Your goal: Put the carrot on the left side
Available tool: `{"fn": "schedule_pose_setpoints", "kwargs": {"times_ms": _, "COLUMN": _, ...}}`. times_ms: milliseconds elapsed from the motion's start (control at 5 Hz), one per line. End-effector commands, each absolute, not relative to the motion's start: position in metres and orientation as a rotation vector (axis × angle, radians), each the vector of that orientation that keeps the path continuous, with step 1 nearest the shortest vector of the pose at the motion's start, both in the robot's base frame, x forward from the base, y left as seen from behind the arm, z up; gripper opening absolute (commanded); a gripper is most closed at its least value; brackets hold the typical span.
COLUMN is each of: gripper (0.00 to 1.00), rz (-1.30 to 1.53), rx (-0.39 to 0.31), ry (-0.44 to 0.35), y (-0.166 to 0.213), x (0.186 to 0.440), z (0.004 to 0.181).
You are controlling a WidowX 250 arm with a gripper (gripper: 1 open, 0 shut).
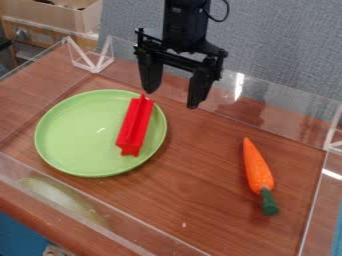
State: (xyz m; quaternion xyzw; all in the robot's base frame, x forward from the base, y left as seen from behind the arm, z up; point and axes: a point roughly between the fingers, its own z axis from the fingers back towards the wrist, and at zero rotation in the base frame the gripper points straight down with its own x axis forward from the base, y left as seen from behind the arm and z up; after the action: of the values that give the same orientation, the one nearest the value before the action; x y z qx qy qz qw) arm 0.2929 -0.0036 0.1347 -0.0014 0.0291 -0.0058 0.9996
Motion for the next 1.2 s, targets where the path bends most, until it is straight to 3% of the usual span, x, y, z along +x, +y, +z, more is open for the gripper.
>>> {"fn": "schedule_pose_setpoints", "kwargs": {"times_ms": 0, "gripper": 1.0, "rz": -0.009, "rx": -0.01, "ry": 0.084, "y": -0.018, "x": 0.292, "z": 0.124}}
{"fn": "schedule_pose_setpoints", "kwargs": {"times_ms": 600, "gripper": 1.0, "rz": 0.169, "rx": -0.082, "ry": 0.042, "y": -0.114, "x": 0.292, "z": 0.116}}
{"fn": "schedule_pose_setpoints", "kwargs": {"times_ms": 800, "gripper": 1.0, "rz": 0.247, "rx": -0.097, "ry": 0.024, "y": -0.125, "x": 0.292, "z": 0.113}}
{"fn": "schedule_pose_setpoints", "kwargs": {"times_ms": 1000, "gripper": 1.0, "rz": 0.332, "rx": -0.099, "ry": 0.031, "y": -0.11, "x": 0.296, "z": 0.114}}
